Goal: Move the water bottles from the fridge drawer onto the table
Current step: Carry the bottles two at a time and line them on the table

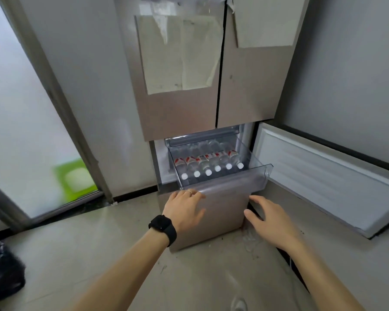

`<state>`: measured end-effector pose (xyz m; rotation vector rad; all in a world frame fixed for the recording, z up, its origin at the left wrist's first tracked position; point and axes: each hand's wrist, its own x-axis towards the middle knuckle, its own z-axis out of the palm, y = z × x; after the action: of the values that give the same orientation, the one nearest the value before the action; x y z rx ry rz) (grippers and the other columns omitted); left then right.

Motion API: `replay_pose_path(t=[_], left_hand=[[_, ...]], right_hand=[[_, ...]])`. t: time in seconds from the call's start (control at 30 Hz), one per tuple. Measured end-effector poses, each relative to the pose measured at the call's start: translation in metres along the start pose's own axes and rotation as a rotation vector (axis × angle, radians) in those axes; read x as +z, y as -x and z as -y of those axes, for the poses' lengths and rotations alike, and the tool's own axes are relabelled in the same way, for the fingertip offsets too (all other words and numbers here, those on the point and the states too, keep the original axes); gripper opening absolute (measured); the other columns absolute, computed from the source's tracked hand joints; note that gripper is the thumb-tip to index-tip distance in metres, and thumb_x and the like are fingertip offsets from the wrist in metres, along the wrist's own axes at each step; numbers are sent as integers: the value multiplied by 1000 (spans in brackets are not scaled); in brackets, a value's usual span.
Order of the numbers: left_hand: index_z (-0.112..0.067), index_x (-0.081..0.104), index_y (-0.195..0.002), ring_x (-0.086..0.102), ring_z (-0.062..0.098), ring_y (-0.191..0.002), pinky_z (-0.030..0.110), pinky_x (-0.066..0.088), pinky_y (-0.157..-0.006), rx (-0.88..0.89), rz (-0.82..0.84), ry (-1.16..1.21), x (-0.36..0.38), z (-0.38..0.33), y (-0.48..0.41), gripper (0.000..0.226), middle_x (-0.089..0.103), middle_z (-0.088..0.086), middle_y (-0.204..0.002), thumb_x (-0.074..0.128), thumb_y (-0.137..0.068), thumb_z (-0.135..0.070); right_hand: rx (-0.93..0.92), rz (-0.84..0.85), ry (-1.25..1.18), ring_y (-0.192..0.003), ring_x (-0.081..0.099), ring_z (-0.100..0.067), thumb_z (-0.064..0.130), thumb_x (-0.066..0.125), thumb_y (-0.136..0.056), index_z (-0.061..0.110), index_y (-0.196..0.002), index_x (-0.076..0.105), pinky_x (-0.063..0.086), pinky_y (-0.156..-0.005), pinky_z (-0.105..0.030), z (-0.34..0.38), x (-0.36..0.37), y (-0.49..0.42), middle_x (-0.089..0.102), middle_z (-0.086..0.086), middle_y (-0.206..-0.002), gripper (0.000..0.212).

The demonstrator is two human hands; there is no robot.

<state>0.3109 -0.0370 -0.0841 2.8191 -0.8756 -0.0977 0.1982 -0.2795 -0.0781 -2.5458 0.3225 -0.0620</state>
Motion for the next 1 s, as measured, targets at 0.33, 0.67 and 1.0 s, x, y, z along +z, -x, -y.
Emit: replay_pose_path(t=[0.33,0.67,1.0], left_hand=[[-24,49,-143,50,23,-131,37,43,-107,-263,145,468,44,-21,-206,50,52,3,-145,57,-96,-39],[-17,50,-144,53,25,-128,36,43,-108,-554,280,823,106,-23,-354,52,56,3,-140,56,-98,-41],[-15,55,-125,55,22,-104,32,44,-88,-758,338,1050,158,-20,-442,27,59,5,-117,54,-102,-28]], right_hand=[[38,94,-262,-130,52,-18,44,61,-97,24,-145,46,42,-107,-37,-75,-21,-222,55,2,-143,55],[392,271,-509,-114,61,-35,34,60,-98,18,-109,64,45,-88,-37,-125,22,-389,65,-5,-109,19],[868,301,-866,-105,58,-30,19,50,-101,9,-128,60,50,-72,-37,-165,92,-456,60,-16,-122,30]])
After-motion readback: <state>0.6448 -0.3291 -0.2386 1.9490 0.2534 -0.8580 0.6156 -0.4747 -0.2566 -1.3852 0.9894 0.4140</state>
